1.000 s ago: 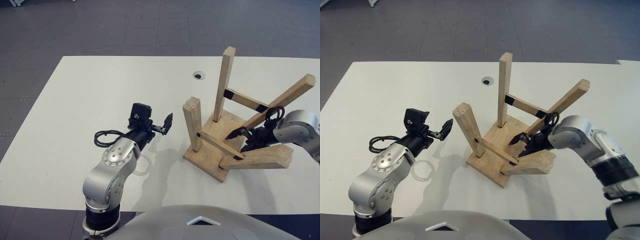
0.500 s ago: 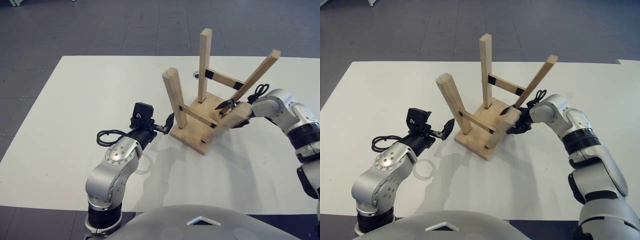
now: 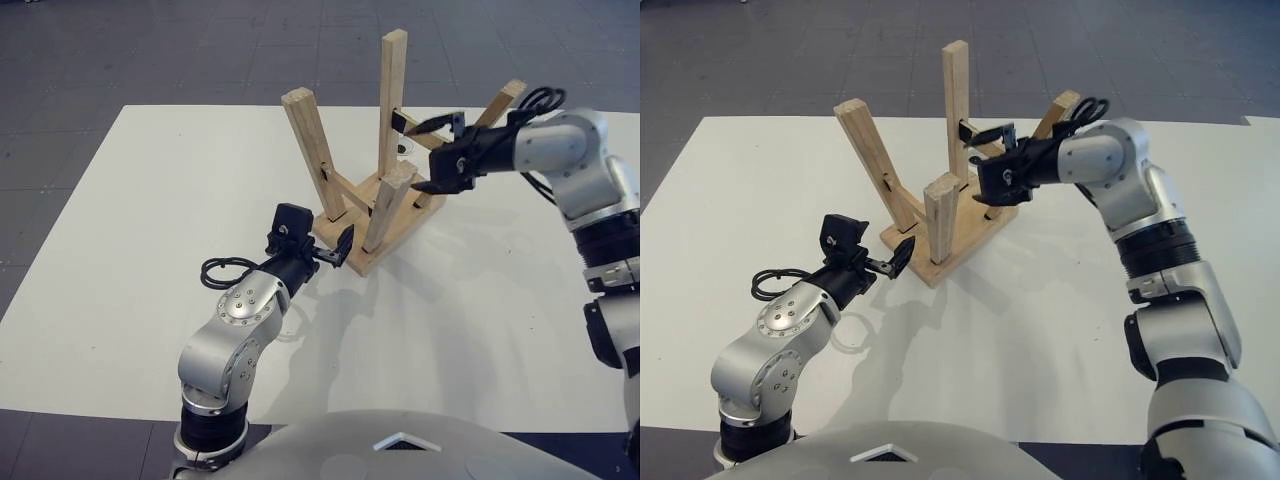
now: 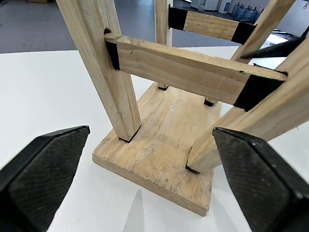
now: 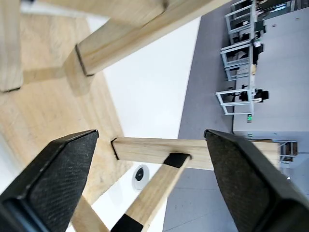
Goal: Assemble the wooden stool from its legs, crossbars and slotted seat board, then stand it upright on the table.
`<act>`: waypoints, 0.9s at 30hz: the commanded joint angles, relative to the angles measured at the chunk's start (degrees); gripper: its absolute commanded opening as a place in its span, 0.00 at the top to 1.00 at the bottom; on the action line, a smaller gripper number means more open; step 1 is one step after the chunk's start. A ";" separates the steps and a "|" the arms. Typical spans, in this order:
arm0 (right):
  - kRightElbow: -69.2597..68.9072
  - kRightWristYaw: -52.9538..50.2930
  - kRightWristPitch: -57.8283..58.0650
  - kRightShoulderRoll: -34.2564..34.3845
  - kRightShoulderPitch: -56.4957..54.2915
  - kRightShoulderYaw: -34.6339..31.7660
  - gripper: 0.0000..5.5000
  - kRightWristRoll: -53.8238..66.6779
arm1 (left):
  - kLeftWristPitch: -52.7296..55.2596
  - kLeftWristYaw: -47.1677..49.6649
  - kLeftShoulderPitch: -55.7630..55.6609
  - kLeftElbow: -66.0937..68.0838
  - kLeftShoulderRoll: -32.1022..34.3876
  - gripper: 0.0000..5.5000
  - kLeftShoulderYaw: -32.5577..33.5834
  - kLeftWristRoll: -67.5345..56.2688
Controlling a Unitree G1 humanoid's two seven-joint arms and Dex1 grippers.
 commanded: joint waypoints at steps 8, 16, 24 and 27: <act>-35.68 -27.26 66.45 21.62 6.17 -28.79 0.26 35.09 | 0.30 -0.23 0.85 -0.45 1.13 0.13 -0.03 0.28; -55.31 -39.26 82.78 30.52 16.06 -26.69 0.26 47.89 | -0.22 -0.43 1.48 0.81 1.48 0.13 -0.17 0.23; -46.88 -49.98 70.24 35.39 -7.64 -33.16 0.26 50.59 | -1.04 -0.94 0.59 2.46 1.75 0.13 -1.38 0.40; -47.53 -53.35 68.60 37.18 -7.66 -33.84 0.26 53.43 | -1.25 -1.42 0.44 2.65 2.22 0.13 -1.44 0.20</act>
